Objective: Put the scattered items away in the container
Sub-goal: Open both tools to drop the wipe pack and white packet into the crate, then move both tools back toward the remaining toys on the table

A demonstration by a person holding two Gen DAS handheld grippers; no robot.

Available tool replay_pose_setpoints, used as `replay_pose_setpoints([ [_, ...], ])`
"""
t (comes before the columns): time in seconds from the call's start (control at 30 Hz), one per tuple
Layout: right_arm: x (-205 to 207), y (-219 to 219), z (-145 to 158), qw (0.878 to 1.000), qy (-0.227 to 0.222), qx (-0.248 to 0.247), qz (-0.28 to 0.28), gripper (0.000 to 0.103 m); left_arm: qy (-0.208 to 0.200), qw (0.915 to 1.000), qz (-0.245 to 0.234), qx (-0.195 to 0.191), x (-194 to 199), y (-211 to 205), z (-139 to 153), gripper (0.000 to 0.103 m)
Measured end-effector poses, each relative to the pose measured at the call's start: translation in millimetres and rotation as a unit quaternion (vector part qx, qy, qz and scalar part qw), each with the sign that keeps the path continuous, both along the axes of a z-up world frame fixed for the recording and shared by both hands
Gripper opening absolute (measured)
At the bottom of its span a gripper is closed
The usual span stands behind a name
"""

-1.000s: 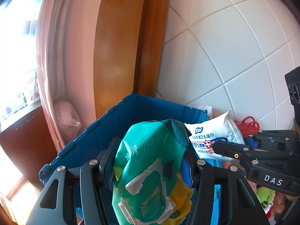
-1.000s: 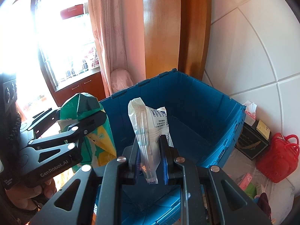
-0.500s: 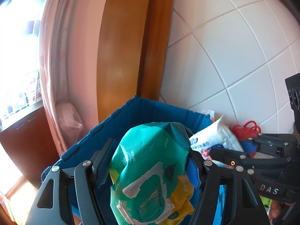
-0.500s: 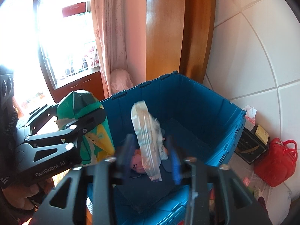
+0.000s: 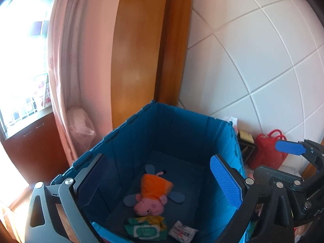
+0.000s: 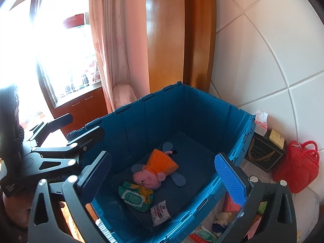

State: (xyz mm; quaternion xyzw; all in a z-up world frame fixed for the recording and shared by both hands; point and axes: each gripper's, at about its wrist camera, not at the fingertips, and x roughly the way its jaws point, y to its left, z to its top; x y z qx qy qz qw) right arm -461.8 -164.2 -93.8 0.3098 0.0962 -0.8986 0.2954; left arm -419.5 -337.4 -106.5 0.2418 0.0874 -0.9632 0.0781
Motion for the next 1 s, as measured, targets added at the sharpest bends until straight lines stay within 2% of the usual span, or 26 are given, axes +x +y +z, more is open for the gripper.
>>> replay_pose_setpoints([
  [0.23, 11.9, 17.0, -1.8, 1.0, -0.002, -0.007, -0.011, 0.103, 0.0, 0.9999, -0.014, -0.008, 6.9, 18.1, 1.0, 0.102],
  [0.47, 28.3, 60.0, -2.8, 0.999, -0.003, -0.03, -0.04, 0.103, -0.001, 0.9987, -0.045, -0.025, 9.6, 61.2, 4.6, 0.102],
  [0.7, 36.4, 128.6, -2.5, 0.994, -0.004, -0.056, -0.092, 0.103, -0.007, 0.9946, -0.093, -0.045, 4.2, 132.0, 9.6, 0.102],
  [1.0, 59.0, 239.1, -15.9, 0.985, -0.014, -0.065, -0.16, 0.103, -0.016, 0.9866, -0.153, -0.055, -1.9, 227.6, 1.8, 0.102],
])
